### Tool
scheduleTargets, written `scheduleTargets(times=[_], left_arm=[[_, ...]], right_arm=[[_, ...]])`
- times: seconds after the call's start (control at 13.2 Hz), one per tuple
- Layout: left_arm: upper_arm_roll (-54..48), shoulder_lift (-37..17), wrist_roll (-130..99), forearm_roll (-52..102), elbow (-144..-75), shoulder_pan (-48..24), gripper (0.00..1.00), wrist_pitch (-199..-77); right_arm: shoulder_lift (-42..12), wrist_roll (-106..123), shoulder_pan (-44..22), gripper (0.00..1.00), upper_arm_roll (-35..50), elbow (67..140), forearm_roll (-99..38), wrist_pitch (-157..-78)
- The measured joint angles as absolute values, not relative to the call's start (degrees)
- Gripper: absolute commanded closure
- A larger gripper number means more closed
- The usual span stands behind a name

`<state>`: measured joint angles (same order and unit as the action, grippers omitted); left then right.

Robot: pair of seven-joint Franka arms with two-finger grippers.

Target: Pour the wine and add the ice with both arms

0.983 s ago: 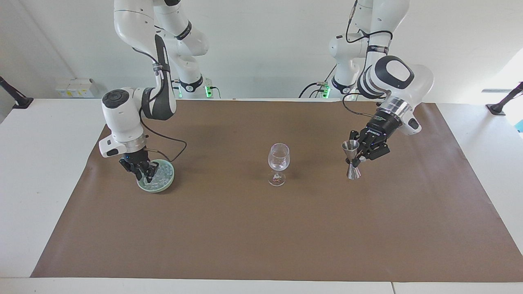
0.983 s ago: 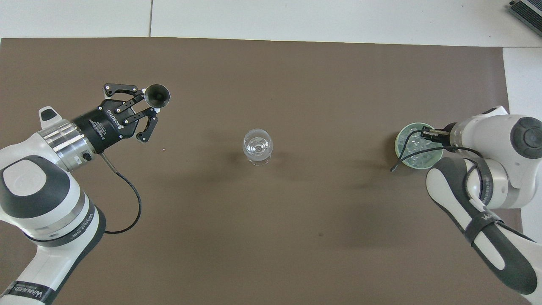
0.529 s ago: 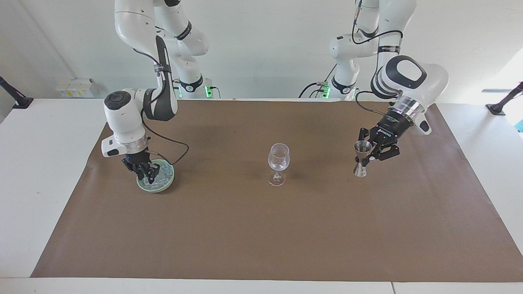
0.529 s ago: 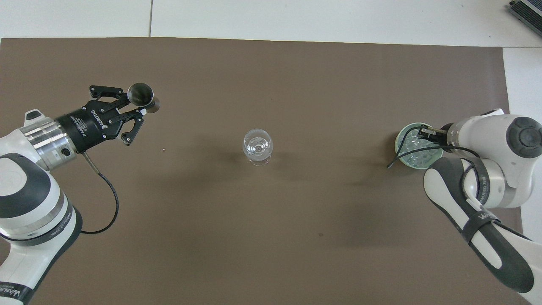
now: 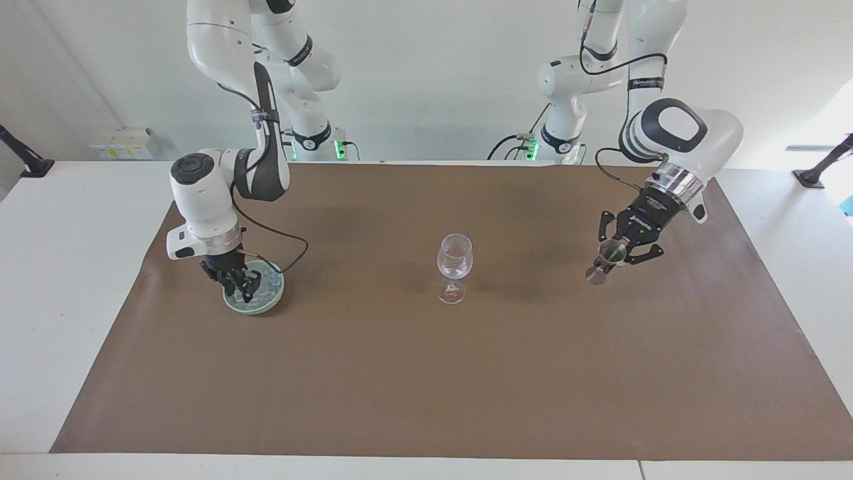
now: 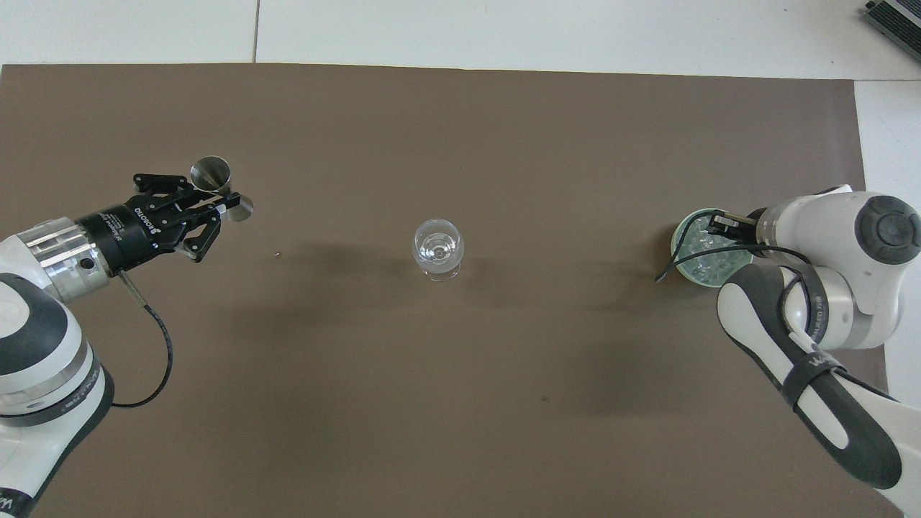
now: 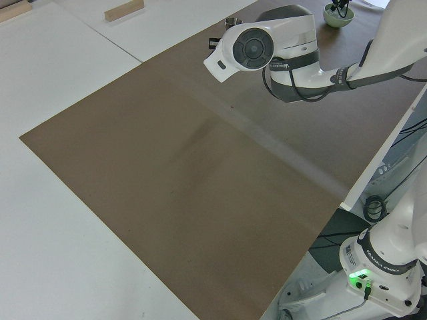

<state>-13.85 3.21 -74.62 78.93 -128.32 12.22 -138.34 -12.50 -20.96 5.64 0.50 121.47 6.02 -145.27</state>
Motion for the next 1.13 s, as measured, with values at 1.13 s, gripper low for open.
scheduleTargets(times=[1.13], left_arm=[[-14.27, -4.58, -65.30, 88.36, -136.18, 23.77, 1.00, -134.53]], right_arm=[[0.21, -23.61, -3.46, 1.00, 1.67, 116.97, 6.02, -130.69]])
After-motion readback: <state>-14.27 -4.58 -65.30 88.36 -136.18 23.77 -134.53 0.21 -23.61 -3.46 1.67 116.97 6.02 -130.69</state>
